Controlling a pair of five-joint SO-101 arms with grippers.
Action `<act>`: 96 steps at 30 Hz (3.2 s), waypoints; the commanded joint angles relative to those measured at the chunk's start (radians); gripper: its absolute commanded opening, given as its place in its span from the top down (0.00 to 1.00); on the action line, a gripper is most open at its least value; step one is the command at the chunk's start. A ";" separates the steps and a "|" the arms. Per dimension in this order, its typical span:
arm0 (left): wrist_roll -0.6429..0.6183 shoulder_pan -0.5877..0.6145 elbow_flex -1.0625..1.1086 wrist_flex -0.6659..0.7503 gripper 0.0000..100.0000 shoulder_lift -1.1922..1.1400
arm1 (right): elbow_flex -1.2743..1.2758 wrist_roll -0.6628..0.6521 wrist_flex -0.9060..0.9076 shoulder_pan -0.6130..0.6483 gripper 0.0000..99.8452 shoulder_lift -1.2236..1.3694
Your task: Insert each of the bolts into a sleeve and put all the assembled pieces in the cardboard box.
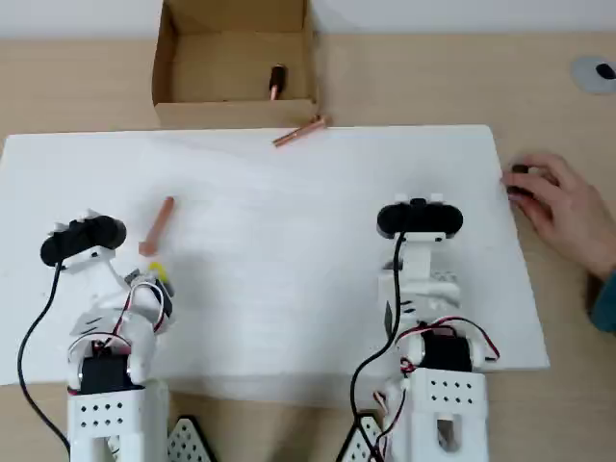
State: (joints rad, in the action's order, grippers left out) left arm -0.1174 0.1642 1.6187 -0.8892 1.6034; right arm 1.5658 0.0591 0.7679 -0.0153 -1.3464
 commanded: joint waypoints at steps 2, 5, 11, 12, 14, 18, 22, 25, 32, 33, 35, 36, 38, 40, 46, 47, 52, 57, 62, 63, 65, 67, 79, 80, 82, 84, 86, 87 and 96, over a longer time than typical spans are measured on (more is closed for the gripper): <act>0.000 -0.009 -0.003 0.003 0.92 0.008 | -0.001 -0.011 -0.017 -0.010 0.99 -0.013; 0.000 -0.009 -0.003 0.003 0.92 0.008 | -0.001 -0.011 -0.017 -0.010 0.99 -0.013; 0.000 -0.009 -0.003 0.003 0.92 0.008 | -0.001 -0.011 -0.017 -0.010 0.99 -0.013; 0.000 -0.009 -0.003 0.003 0.92 0.008 | -0.001 -0.011 -0.017 -0.010 0.99 -0.013; 0.000 -0.009 -0.003 0.003 0.92 0.008 | -0.001 -0.011 -0.017 -0.010 0.99 -0.013; 0.000 -0.009 -0.003 0.003 0.92 0.008 | -0.001 -0.011 -0.017 -0.010 0.99 -0.013; 0.000 -0.009 -0.003 0.003 0.92 0.008 | -0.001 -0.011 -0.017 -0.010 0.99 -0.013; 0.000 -0.009 -0.003 0.003 0.92 0.008 | -0.001 -0.011 -0.017 -0.010 0.99 -0.013; 0.000 -0.009 -0.003 0.003 0.92 0.008 | -0.001 -0.011 -0.017 -0.010 0.99 -0.013; 0.000 -0.009 -0.003 0.003 0.92 0.008 | -0.001 -0.011 -0.017 -0.010 0.99 -0.013; 0.000 -0.009 -0.003 0.003 0.92 0.008 | -0.001 -0.011 -0.017 -0.010 0.99 -0.013; 0.000 -0.009 -0.003 0.003 0.92 0.008 | -0.001 -0.011 -0.017 -0.010 0.99 -0.013; 0.000 -0.009 -0.003 0.003 0.92 0.008 | -0.001 -0.011 -0.017 -0.010 0.99 -0.013; 0.000 -0.009 -0.003 0.003 0.92 0.008 | -0.001 -0.011 -0.017 -0.010 0.99 -0.013; 0.000 -0.009 -0.003 0.003 0.92 0.008 | -0.001 -0.011 -0.017 -0.010 0.99 -0.013; 0.000 -0.009 -0.003 0.003 0.92 0.008 | -0.001 -0.011 -0.017 -0.010 0.99 -0.013; 0.000 -0.009 -0.003 0.003 0.92 0.008 | -0.001 -0.011 -0.017 -0.010 0.99 -0.013; 0.000 -0.009 -0.003 0.003 0.92 0.008 | -0.001 -0.011 -0.017 -0.010 0.99 -0.013; 0.000 -0.009 -0.003 0.003 0.92 0.008 | -0.001 -0.011 -0.017 -0.010 0.99 -0.013; 0.000 -0.009 -0.003 0.003 0.92 0.008 | -0.001 -0.011 -0.017 -0.010 0.99 -0.013; 0.000 -0.009 -0.003 0.003 0.92 0.008 | -0.001 -0.011 -0.017 -0.010 0.99 -0.013; 0.000 -0.009 -0.003 0.003 0.92 0.008 | -0.001 -0.011 -0.017 -0.010 0.99 -0.013; 0.000 -0.009 -0.003 0.003 0.92 0.008 | -0.001 -0.011 -0.017 -0.008 0.99 -0.013; 0.000 -0.009 -0.003 0.003 0.92 0.008 | -0.001 -0.011 -0.017 -0.008 0.99 -0.013; 0.000 -0.009 -0.003 0.003 0.92 0.008 | -0.001 -0.011 -0.017 -0.007 0.99 -0.013; 0.000 -0.009 -0.003 0.003 0.92 0.008 | -0.001 -0.011 -0.017 -0.007 0.99 -0.013; 0.000 -0.009 -0.003 0.003 0.92 0.008 | -0.001 -0.008 -0.017 -0.004 0.99 -0.013; 0.000 -0.009 -0.003 0.003 0.92 0.008 | -0.001 -0.006 -0.017 -0.004 0.99 -0.013; 0.000 -0.009 -0.003 0.003 0.92 0.008 | -0.031 -0.011 0.058 -0.002 0.99 -0.008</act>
State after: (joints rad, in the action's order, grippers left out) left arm -0.1174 0.1642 1.6187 -0.8892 1.6034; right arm 1.5658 0.0591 0.7925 -0.0153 -1.3464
